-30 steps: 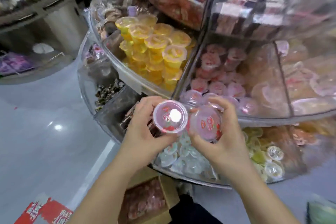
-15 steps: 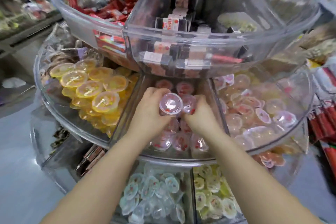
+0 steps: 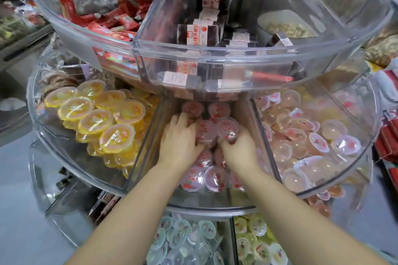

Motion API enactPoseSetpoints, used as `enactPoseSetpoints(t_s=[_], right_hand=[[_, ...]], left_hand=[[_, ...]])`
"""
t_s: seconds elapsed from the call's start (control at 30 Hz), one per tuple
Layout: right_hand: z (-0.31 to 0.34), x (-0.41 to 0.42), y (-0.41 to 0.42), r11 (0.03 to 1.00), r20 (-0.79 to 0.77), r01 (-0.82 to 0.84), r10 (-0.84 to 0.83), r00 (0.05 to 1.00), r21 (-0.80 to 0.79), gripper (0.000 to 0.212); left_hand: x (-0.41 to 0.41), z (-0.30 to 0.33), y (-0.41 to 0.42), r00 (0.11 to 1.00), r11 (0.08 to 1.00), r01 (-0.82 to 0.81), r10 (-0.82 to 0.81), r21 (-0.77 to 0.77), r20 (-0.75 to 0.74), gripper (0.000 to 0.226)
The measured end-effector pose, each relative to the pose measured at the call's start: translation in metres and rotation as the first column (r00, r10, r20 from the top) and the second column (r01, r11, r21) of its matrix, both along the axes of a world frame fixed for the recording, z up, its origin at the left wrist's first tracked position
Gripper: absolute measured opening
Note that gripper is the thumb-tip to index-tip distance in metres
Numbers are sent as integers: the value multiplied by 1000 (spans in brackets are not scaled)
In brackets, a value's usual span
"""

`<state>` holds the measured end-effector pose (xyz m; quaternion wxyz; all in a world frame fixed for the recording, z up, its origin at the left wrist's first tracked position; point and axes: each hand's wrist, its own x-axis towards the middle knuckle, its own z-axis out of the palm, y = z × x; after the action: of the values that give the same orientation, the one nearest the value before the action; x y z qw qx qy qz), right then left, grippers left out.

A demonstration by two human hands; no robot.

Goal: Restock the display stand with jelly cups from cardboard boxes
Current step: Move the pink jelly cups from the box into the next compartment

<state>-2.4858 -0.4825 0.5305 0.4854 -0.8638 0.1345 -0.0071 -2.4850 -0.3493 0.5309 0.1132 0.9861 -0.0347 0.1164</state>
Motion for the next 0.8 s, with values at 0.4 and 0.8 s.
enactPoseSetpoints(t_s=[0.4,0.8], right_hand=[[-5,-5,12,954,-58,244,-237,970,177,23],[0,-14,-4,921,-200,133,-62,978,367,24]], left_hand=[[3,1,3,995,988,97,-99,-123,-7,54],[5,0,1,997,966,78,-81,-246,-3,51]])
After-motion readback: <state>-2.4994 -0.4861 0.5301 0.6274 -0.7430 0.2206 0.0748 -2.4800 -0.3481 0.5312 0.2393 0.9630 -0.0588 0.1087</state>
